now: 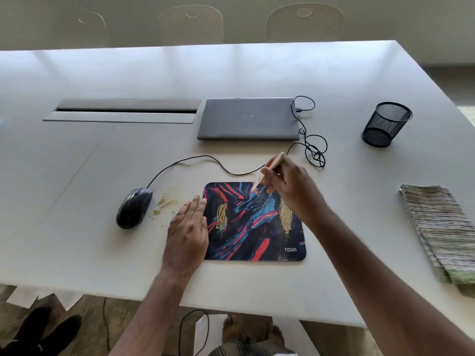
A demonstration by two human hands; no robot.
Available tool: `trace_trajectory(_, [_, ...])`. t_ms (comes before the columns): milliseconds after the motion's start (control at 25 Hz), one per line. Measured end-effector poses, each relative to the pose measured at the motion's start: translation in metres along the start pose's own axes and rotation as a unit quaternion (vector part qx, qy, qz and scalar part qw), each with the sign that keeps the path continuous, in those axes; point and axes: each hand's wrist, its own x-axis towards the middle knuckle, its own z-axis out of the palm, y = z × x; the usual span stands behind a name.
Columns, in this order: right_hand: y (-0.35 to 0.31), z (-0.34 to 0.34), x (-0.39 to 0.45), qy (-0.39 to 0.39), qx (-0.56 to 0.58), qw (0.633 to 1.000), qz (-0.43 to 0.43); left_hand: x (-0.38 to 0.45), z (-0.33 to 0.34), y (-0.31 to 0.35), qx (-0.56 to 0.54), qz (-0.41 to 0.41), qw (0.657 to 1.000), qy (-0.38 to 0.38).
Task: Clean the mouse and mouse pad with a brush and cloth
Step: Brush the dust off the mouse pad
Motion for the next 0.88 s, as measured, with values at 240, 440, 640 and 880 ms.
trace_trajectory(240, [0.000,0.006,-0.001,-0.036,-0.093,0.995,-0.002,0.001,0.002,-0.002,-0.006,0.000,1.000,0.002])
trace_trajectory(440, [-0.006,-0.024,-0.006,0.003,-0.123,0.992,0.020,0.000,0.003,-0.001,-0.007,-0.001,1.000,0.004])
trace_trajectory(640, [-0.019,-0.006,0.004,0.004,-0.095,0.995,-0.007,0.000,0.003,-0.002,-0.007,0.003,1.000,0.010])
trace_trajectory(880, [-0.007,-0.011,-0.001,-0.023,-0.144,0.988,0.044,0.000,0.004,-0.003,-0.005,0.004,1.000,0.006])
